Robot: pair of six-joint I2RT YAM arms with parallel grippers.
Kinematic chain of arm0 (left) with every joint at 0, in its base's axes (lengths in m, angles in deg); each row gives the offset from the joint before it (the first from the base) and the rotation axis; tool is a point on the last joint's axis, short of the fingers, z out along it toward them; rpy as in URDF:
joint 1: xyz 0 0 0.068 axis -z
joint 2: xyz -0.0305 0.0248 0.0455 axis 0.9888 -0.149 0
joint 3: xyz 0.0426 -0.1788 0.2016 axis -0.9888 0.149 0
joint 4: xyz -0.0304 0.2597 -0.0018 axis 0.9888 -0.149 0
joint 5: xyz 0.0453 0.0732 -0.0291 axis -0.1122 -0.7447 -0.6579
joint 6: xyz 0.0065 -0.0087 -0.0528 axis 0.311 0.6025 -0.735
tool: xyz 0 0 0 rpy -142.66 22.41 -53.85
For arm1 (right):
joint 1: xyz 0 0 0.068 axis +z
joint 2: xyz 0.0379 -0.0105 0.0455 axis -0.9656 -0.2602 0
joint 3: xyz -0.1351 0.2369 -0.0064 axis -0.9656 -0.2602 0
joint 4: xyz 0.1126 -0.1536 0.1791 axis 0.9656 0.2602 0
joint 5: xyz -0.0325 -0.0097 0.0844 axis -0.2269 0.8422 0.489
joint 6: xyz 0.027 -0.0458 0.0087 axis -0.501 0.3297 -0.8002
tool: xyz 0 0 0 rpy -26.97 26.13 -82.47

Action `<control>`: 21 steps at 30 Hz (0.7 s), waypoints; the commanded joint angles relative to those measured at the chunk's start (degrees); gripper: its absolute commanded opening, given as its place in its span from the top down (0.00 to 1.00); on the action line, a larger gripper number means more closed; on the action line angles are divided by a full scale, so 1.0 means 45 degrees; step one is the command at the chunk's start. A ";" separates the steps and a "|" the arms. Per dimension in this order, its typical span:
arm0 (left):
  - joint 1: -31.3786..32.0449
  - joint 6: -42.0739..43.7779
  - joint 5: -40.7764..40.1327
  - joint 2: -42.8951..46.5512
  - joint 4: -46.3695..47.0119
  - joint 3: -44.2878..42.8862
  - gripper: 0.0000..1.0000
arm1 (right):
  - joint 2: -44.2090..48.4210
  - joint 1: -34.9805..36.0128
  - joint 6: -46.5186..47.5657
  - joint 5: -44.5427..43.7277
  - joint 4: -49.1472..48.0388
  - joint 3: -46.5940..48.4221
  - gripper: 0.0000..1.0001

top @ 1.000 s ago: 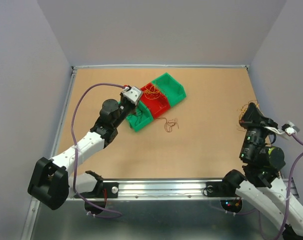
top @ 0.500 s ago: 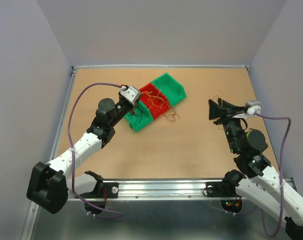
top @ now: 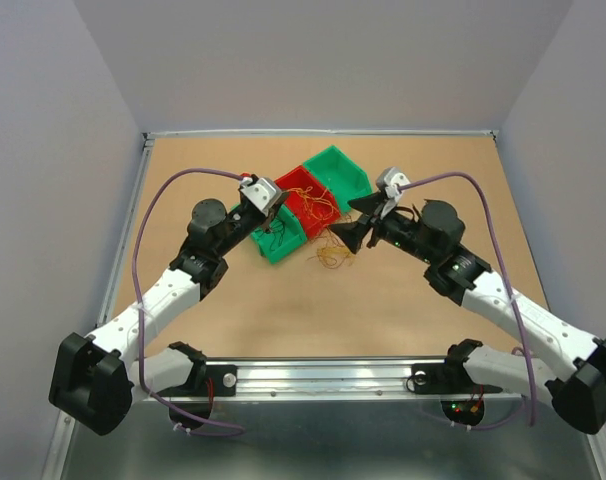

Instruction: Untangle the cables

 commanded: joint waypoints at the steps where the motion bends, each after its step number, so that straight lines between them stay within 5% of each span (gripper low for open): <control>1: 0.0100 0.0030 0.0324 0.0506 0.0393 -0.0294 1.00 | -0.1311 0.0061 0.0342 0.1563 -0.0213 0.1504 0.23; 5: 0.0158 0.0030 0.0363 0.0564 0.0353 -0.0274 1.00 | -0.2308 0.0061 0.0713 0.2225 -0.0194 0.2110 0.39; 13: 0.0178 0.0010 0.0460 0.0837 0.0334 -0.0235 1.00 | -0.3422 0.0061 0.0674 0.3243 -0.0213 0.2852 0.39; 16: 0.0178 0.0030 0.0460 0.0974 0.0314 -0.0196 1.00 | -0.3852 0.0081 0.0654 0.3126 -0.0213 0.3048 0.47; 21: 0.0178 -0.0009 0.0325 0.1228 0.0314 -0.0118 1.00 | -0.4282 0.0061 0.0343 0.1630 -0.0213 0.3400 0.88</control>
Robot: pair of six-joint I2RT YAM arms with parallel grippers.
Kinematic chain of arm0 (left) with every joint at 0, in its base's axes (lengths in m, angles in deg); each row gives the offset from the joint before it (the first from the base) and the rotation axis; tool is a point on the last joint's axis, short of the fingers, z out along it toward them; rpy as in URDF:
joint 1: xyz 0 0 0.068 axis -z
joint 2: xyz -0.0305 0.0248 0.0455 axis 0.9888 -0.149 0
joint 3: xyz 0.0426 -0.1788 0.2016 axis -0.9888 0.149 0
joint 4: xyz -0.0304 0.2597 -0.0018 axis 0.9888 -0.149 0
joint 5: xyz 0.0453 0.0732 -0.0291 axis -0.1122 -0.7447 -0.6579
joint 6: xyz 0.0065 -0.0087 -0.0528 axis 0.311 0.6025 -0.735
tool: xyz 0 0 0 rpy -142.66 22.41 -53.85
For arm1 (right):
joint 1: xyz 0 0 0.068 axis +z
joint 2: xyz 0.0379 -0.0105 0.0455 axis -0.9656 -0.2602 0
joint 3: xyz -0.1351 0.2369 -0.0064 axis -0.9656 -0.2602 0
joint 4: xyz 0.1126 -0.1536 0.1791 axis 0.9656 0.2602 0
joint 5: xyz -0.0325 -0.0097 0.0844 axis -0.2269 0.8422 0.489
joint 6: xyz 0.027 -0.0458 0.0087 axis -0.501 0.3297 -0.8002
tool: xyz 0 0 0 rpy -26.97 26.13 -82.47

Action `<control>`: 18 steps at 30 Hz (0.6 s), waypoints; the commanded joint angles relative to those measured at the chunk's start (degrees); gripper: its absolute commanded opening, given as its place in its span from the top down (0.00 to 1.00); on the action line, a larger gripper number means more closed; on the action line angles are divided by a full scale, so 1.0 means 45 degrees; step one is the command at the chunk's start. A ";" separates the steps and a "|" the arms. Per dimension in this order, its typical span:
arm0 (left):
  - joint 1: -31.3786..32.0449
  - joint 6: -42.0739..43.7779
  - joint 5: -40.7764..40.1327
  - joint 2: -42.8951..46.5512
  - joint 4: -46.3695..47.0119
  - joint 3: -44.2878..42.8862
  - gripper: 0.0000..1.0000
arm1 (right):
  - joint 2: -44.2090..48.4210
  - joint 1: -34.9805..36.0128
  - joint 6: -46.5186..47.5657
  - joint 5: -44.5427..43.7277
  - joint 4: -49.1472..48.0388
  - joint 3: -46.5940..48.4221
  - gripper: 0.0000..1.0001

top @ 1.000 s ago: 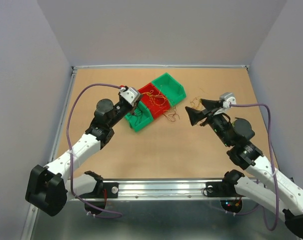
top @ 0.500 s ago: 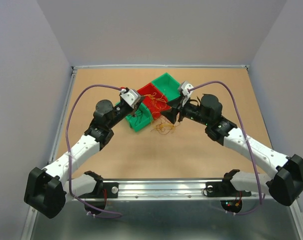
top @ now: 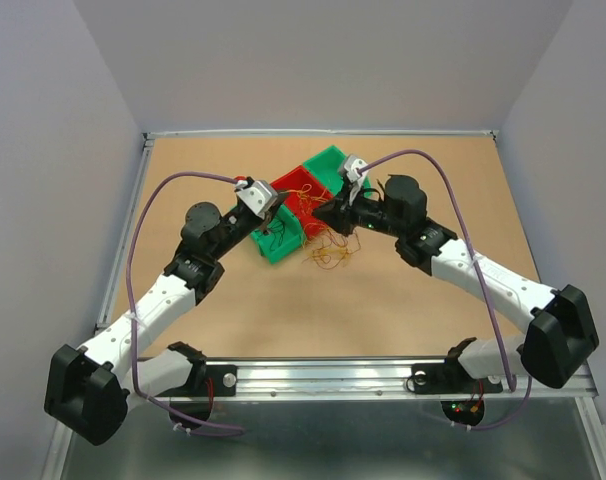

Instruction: Untangle the cables

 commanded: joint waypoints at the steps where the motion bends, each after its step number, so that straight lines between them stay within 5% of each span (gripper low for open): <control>1: 0.0066 -0.0014 -0.0103 0.0577 0.0504 -0.0118 1.00 | -0.0042 0.0061 -0.0502 -0.1601 -0.0354 0.0880 0.93; 7: -0.0128 -0.0482 -0.2700 0.0636 0.0718 -0.0177 1.00 | 0.1515 0.0061 -0.0719 -0.6150 -0.0081 -0.0115 0.99; 12: -0.0675 -0.1088 -0.4106 0.0714 0.1011 -0.0138 1.00 | 0.3821 0.0061 -0.1149 -1.2137 0.0388 -0.1247 0.99; 18: -0.1300 -0.1479 -0.4305 0.0345 0.0914 -0.0411 1.00 | 0.7959 0.0042 -0.1950 -1.4848 -0.0933 -0.3644 0.99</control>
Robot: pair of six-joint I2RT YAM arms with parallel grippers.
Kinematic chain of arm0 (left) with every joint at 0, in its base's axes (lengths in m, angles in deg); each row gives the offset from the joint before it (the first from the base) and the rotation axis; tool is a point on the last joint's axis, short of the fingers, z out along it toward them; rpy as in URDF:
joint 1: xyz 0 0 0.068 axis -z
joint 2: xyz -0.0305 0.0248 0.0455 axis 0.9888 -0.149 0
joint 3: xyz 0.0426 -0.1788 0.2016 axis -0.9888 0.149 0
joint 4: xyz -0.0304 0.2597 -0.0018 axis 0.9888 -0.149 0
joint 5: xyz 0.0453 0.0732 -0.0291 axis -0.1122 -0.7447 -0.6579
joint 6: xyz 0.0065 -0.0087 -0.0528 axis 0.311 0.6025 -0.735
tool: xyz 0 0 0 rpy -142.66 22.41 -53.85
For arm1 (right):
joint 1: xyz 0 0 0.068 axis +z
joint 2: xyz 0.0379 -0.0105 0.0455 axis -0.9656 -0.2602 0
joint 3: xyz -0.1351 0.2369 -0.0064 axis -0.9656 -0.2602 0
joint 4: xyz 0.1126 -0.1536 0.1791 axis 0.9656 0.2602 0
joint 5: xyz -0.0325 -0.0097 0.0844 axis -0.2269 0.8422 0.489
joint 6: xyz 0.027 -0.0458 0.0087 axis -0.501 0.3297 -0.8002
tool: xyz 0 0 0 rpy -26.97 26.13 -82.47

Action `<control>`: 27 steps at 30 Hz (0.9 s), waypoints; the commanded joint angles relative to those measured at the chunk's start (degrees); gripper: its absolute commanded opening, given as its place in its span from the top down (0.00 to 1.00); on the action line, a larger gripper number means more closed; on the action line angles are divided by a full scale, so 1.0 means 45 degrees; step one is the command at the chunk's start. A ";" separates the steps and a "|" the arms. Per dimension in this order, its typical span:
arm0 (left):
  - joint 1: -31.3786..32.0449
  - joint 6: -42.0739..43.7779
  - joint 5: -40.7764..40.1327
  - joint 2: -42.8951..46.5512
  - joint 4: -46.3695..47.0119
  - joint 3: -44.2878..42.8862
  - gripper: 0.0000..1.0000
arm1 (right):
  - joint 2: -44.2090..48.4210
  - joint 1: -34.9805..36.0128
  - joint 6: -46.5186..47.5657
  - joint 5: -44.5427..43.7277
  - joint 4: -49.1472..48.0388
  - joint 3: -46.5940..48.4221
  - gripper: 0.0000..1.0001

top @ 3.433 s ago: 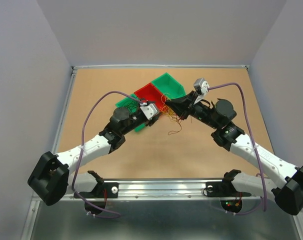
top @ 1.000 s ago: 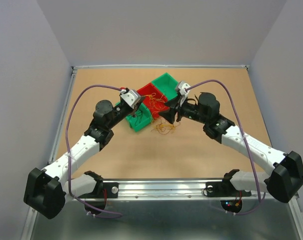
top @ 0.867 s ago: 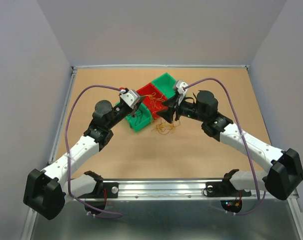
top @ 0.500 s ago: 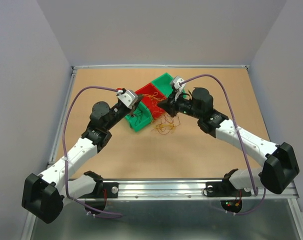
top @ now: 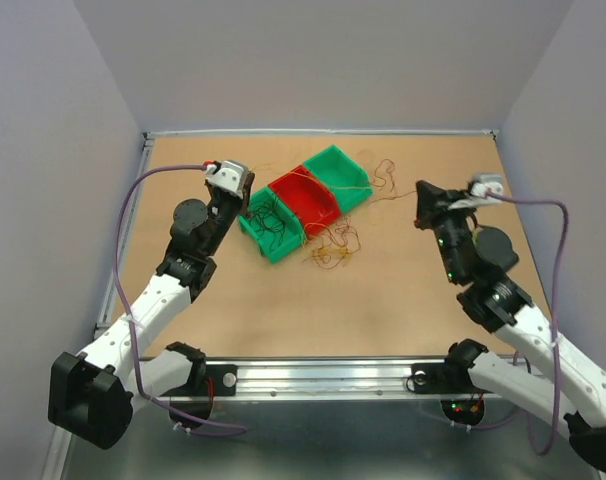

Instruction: Untangle the cables

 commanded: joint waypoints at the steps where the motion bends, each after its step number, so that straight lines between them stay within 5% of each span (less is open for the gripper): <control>1: -0.0296 -0.0445 -0.0458 -0.0021 0.0822 -0.0469 1.00 | 0.2681 -0.0026 -0.0537 -0.2909 -0.1502 -0.1697 0.99; 9: -0.0315 -0.0289 0.0521 -0.0529 0.0704 -0.0626 1.00 | 0.5485 -0.0026 -0.0634 -0.1293 -0.1173 -0.2639 0.99; 22: -0.0296 -0.0073 0.1809 -0.2014 0.0236 -0.1991 1.00 | 0.2967 -0.0026 -0.0187 0.2674 -0.0334 -0.1390 0.99; 27: -0.0257 -0.0308 0.1964 -0.1896 -0.0017 -0.2733 1.00 | 0.2244 -0.0026 0.0108 0.4098 0.0097 -0.1019 0.89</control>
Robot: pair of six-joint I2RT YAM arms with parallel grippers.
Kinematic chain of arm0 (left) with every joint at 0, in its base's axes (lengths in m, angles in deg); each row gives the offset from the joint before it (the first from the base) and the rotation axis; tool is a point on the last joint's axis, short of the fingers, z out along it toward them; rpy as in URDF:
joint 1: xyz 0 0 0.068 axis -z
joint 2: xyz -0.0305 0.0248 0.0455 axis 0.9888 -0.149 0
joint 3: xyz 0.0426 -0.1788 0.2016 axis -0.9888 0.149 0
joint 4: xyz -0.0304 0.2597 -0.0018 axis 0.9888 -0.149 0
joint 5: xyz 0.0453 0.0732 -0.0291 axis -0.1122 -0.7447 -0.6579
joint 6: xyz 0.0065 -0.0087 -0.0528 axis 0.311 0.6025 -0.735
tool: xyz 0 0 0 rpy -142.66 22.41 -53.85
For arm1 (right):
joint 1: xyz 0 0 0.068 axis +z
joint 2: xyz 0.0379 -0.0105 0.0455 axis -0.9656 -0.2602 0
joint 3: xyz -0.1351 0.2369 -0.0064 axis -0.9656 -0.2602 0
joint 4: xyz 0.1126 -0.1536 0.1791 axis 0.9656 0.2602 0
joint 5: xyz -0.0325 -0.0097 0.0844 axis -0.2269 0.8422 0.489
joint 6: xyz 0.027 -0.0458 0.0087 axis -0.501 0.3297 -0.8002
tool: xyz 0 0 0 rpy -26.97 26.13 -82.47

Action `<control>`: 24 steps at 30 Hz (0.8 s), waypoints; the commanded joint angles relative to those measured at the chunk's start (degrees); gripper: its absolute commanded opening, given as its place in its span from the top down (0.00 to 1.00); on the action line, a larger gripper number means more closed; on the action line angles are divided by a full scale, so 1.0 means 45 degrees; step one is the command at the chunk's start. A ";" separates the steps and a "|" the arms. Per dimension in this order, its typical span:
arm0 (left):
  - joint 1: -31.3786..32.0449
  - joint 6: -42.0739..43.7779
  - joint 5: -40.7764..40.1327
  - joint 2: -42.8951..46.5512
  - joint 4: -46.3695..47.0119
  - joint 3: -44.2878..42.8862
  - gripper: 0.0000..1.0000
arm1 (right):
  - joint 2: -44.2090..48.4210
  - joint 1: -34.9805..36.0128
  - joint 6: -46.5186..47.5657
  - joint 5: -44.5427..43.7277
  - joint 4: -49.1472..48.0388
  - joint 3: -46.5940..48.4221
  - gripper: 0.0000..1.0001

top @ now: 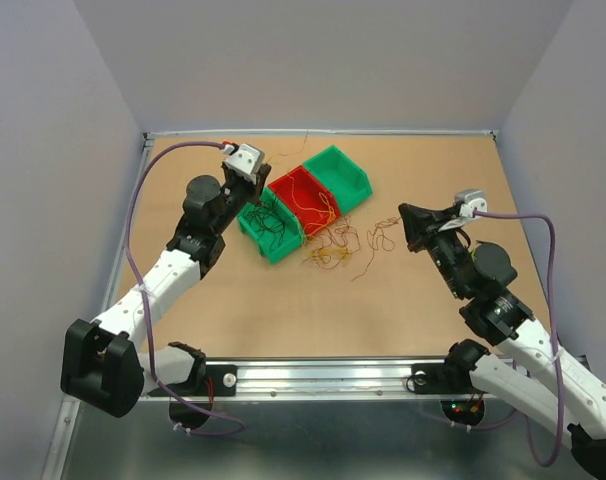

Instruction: Untangle the cables

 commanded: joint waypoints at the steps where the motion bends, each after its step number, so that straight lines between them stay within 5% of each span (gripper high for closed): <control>1: 0.0015 -0.0211 0.0391 0.0285 0.0337 -0.1311 1.00 | -0.0171 -0.0016 0.0385 0.1440 -0.0044 0.1090 0.88; 5: 0.0035 -0.0231 0.0567 -0.0203 0.0024 -0.2150 1.00 | -0.0191 -0.0016 0.0540 0.2375 -0.0064 0.1090 0.75; 6: 0.0035 -0.0134 0.0568 -0.0436 -0.0015 -0.2269 1.00 | -0.0171 -0.0016 0.0599 0.2609 -0.0064 0.1071 0.55; 9: 0.0054 0.0081 0.0626 -0.0924 -0.0016 -0.2756 1.00 | -0.0132 -0.0016 0.0756 0.3740 -0.0180 0.1012 0.31; 15: 0.0074 0.0491 0.0568 -0.2175 -0.0094 -0.3929 1.00 | -0.0541 -0.0016 0.0795 0.4097 -0.0317 0.1129 0.22; 24: 0.0074 0.1057 0.0158 -0.4419 -0.0347 -0.5198 1.00 | -0.1166 -0.0016 0.0853 0.3627 -0.0376 0.1364 0.20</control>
